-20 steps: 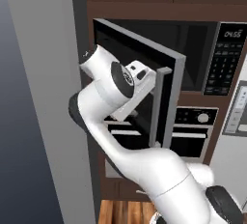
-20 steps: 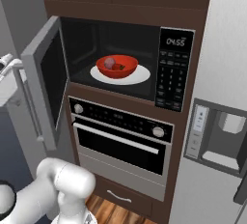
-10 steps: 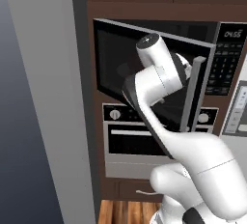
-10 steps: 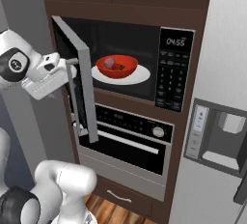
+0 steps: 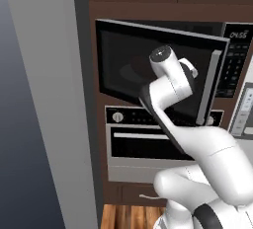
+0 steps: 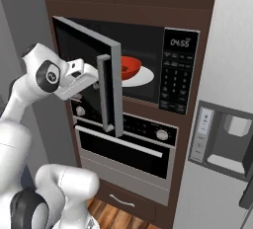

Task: Place the bowl containing the bell pepper and onion in the microwave. Close the microwave door and press the start button to microwave the meal.

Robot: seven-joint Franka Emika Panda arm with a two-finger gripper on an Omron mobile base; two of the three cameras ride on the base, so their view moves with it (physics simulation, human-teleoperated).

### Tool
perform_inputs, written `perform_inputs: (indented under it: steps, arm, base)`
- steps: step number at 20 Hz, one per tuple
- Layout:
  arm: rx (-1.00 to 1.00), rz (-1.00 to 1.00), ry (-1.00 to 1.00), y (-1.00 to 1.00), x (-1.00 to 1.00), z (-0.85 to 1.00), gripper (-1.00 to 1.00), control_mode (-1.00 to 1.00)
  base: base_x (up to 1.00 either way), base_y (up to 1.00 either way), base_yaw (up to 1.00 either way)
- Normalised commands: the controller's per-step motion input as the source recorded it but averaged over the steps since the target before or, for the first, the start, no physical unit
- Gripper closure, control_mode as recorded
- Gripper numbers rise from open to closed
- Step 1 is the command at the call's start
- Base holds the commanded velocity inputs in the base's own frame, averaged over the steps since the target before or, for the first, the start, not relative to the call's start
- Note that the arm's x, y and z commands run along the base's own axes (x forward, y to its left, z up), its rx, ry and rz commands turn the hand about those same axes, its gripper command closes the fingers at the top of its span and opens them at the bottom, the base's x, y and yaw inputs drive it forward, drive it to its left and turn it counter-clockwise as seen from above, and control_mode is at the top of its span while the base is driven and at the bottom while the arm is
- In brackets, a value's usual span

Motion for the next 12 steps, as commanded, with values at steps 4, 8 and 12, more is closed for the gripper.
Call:
perform_inputs:
  steps: [4, 8, 12]
  arm:
    - [0.0, 0.0, -0.26, -0.12, 0.77, 0.0, -1.0, -1.0]
    - [0.0, 0.0, -0.29, -0.11, 0.86, 0.0, -1.0, -1.0]
    - [0.04, 0.0, -0.14, -0.15, 0.89, 0.1, -1.0, -1.0]
  base:
    - [0.0, 0.0, 0.0]
    - [0.0, 0.0, 0.0]
    - [0.0, 0.0, 0.0]
